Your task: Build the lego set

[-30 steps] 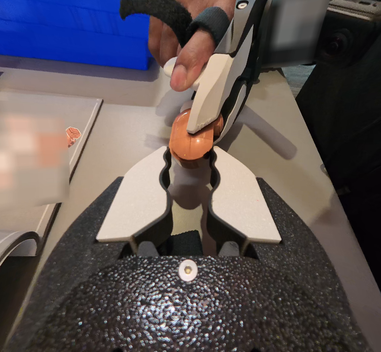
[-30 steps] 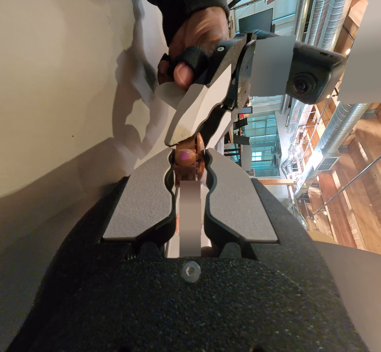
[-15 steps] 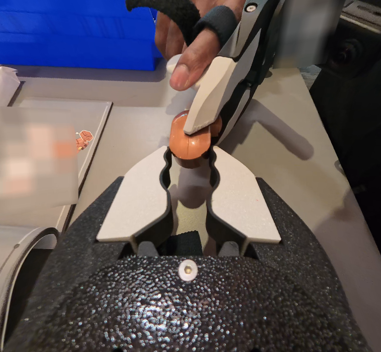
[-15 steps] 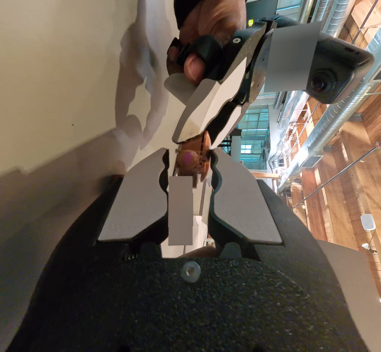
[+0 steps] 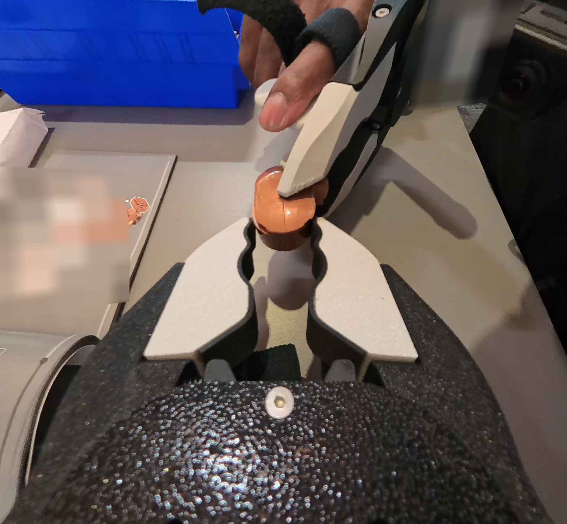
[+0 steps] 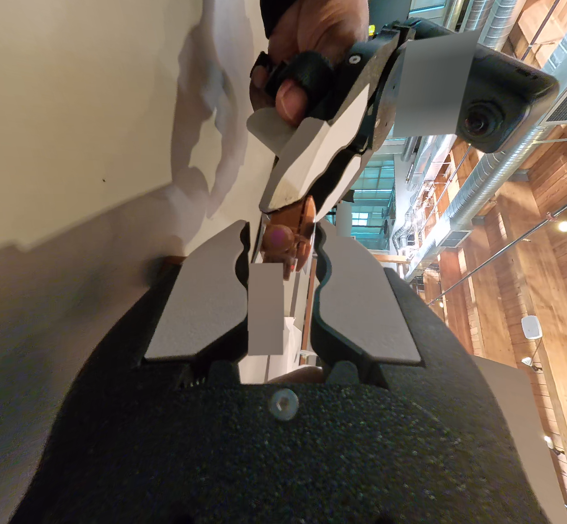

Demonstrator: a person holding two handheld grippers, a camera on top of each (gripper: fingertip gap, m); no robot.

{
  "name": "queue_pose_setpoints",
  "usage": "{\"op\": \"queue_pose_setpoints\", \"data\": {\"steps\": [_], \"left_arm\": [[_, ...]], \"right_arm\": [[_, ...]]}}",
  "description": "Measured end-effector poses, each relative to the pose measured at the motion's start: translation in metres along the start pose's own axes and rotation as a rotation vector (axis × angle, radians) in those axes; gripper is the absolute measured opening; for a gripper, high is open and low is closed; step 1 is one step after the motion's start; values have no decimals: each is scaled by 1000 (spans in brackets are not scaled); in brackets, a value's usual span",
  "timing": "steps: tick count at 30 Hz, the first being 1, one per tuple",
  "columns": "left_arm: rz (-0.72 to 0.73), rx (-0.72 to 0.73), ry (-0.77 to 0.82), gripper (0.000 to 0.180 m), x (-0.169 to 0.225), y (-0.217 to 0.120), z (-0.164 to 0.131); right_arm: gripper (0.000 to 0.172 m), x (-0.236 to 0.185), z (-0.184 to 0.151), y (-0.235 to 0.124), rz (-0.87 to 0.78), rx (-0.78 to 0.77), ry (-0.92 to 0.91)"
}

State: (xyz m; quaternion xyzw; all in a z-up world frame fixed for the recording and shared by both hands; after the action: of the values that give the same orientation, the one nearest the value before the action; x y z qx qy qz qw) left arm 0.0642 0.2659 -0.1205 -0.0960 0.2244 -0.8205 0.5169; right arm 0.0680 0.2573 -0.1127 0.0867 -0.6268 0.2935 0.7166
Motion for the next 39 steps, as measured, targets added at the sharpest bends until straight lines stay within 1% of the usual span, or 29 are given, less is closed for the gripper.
{"op": "queue_pose_setpoints", "data": {"steps": [1, 27, 33, 39], "left_arm": [[-2, 1, 2, 34, 1, 0, 0], [25, -11, 26, 34, -1, 0, 0], [22, 3, 20, 34, -1, 0, 1], [6, 51, -2, 34, -1, -1, 5]], "right_arm": [[40, 0, -2, 0, -3, -9, -4], [37, 0, -6, 0, 10, -51, -32], [37, 1, -6, -1, -3, -50, -45], [38, 4, -5, -2, -27, -42, -51]]}}
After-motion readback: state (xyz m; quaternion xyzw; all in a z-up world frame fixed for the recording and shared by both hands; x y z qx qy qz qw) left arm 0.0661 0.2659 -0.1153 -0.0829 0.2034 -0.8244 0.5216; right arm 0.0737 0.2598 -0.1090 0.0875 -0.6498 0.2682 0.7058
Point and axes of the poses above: each gripper's, where its closed fingertips meet, y out along the fingers, z out of its top, x = y × z across the jaws, the point moved 1 cm from there along -y, back along the fingers, and after that the axes turned 6 degrees about y, right-handed, at the moved point
